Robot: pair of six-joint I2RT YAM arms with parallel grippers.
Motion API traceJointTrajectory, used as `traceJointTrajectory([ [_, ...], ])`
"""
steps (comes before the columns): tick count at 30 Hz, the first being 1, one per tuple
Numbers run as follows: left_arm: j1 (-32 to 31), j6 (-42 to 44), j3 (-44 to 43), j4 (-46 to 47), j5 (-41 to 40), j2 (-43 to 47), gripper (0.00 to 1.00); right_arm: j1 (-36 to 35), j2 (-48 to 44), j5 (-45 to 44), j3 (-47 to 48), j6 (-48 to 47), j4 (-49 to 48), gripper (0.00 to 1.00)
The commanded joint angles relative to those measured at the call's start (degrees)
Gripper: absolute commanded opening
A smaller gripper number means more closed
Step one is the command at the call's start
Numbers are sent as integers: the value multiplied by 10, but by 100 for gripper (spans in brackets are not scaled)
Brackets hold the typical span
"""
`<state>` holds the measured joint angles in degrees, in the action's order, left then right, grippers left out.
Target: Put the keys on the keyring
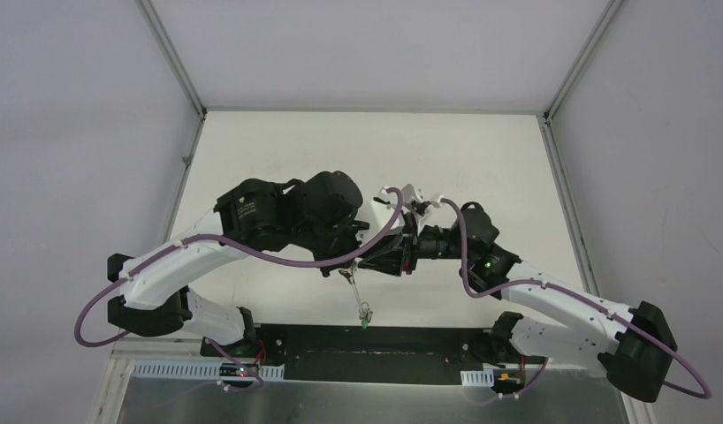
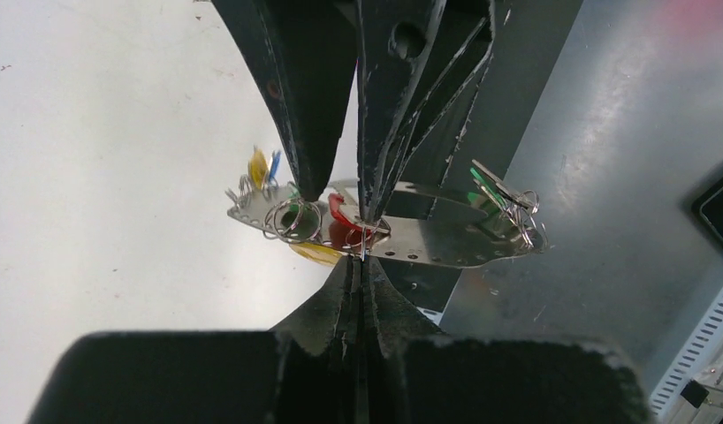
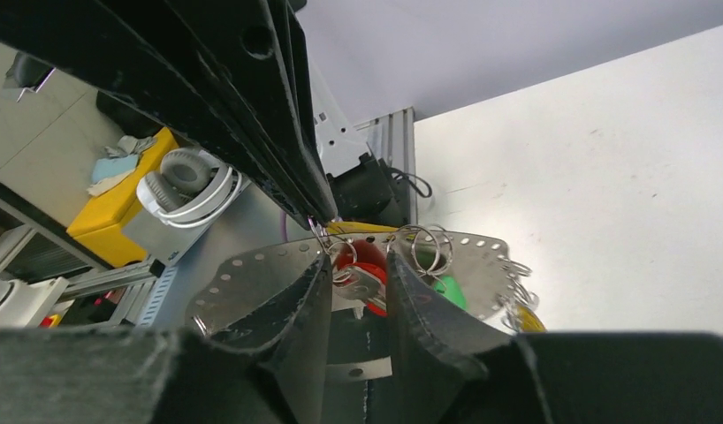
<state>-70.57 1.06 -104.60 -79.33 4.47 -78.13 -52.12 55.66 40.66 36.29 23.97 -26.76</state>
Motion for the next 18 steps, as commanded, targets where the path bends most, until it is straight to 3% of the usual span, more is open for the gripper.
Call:
traceJointTrajectory([
  [1, -5, 15, -19, 9, 12, 4, 0, -14, 15, 23, 21, 3, -46, 31],
  [13, -6, 18, -5, 24, 15, 6, 0, -25, 8, 34, 22, -6, -63, 40],
  [16, -5, 16, -3, 28, 15, 7, 0, -29, 14, 42, 25, -4, -68, 35],
  [18, -6, 15, -2, 30, 16, 8, 0, -32, 20, 42, 28, -1, -70, 28],
])
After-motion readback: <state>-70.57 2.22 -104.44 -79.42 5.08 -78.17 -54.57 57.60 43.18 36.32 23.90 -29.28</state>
